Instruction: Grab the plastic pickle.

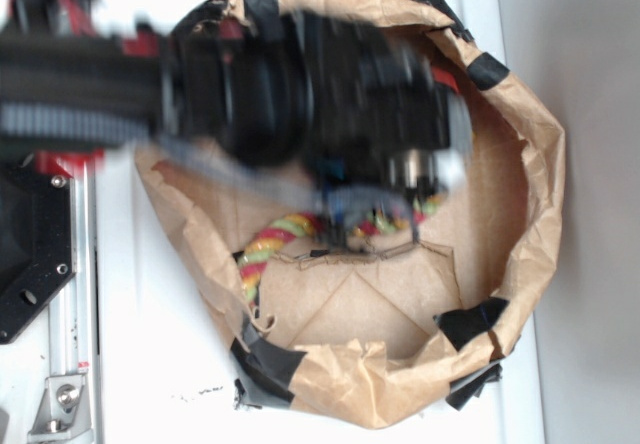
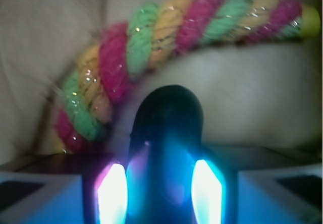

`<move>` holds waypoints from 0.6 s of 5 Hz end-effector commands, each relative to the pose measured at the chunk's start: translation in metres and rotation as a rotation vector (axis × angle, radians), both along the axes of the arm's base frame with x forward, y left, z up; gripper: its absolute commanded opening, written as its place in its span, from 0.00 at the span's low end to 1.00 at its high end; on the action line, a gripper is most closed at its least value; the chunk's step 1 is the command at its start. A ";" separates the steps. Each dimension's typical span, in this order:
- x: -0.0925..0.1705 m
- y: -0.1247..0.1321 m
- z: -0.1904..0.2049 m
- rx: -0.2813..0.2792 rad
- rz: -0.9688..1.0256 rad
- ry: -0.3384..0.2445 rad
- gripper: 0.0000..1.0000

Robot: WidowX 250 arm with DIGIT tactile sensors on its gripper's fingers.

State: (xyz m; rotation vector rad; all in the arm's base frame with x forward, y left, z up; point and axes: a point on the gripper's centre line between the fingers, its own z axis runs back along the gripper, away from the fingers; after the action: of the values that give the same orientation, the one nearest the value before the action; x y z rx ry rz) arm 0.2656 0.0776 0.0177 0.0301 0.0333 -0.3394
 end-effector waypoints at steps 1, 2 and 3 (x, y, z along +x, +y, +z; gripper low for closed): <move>-0.014 0.026 -0.020 0.008 0.040 0.084 0.00; -0.012 0.017 -0.014 0.023 0.028 0.081 0.00; -0.008 -0.010 0.011 0.089 0.029 0.070 0.00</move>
State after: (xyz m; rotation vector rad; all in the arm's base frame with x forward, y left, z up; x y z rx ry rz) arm 0.2542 0.0726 0.0227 0.0899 0.1455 -0.3126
